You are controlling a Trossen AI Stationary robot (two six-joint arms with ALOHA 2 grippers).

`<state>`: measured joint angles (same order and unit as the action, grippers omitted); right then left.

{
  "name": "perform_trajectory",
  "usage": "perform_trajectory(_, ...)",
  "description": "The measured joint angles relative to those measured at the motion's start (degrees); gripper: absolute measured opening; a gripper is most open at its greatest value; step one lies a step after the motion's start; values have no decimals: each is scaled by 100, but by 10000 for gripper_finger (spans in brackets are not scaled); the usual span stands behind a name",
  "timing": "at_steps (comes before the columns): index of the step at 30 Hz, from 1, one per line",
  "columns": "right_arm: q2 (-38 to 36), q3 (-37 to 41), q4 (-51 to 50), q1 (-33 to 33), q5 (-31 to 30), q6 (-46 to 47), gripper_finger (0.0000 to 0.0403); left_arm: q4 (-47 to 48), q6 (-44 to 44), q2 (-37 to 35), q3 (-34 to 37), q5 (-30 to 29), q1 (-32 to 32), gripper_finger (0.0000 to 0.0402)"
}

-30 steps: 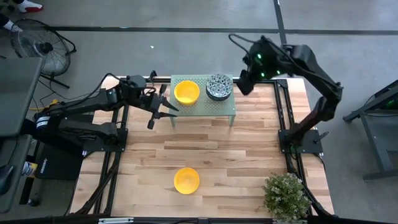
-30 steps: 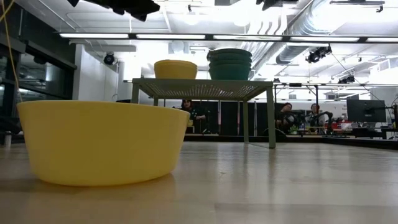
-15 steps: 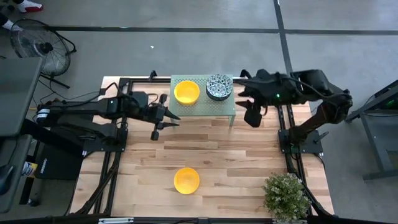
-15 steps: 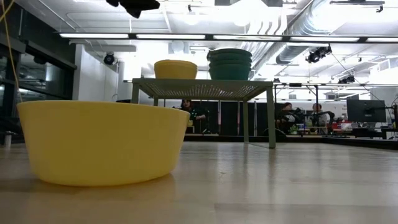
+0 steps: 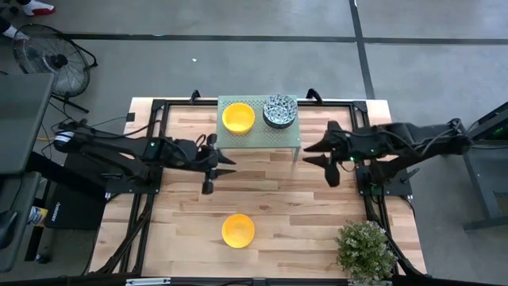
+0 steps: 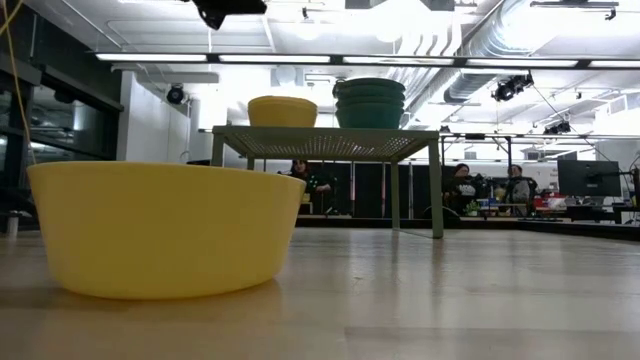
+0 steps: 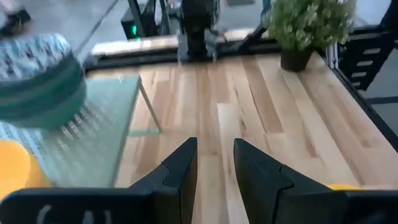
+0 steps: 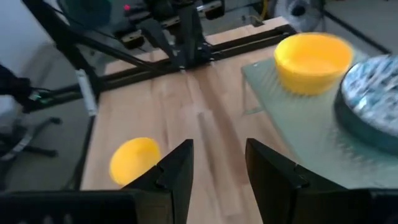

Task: Pick & Place Mini bowls
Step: Stack the yellow bowl on the stacked yellow bowls on the shelf

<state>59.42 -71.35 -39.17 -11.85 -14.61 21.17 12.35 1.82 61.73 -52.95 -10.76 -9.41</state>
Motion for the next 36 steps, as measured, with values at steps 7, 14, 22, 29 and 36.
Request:
perform_trajectory(7, -1333, 1846, 1081, -379, -18, 682, 133, 30, -721, 433, 15, -196, -207, 101)
perform_trajectory(14, -2341, 2995, 1522, -906, -350, 1059, 133, 273, -1444, 787, 10, -233, -590, 101)
perform_trajectory(22, -2973, 3725, 2007, -1321, -550, 1189, 133, 195, -2358, 1237, 7, -377, -1069, 101)
perform_trajectory(29, -3095, 3753, 1954, -1484, -593, 1109, 133, 192, -3289, 1423, 7, -679, -1513, 101)
perform_trajectory(36, -3097, 3755, 1786, -1533, -540, 1093, 133, 184, -4111, 1586, 7, -656, -1705, 101)
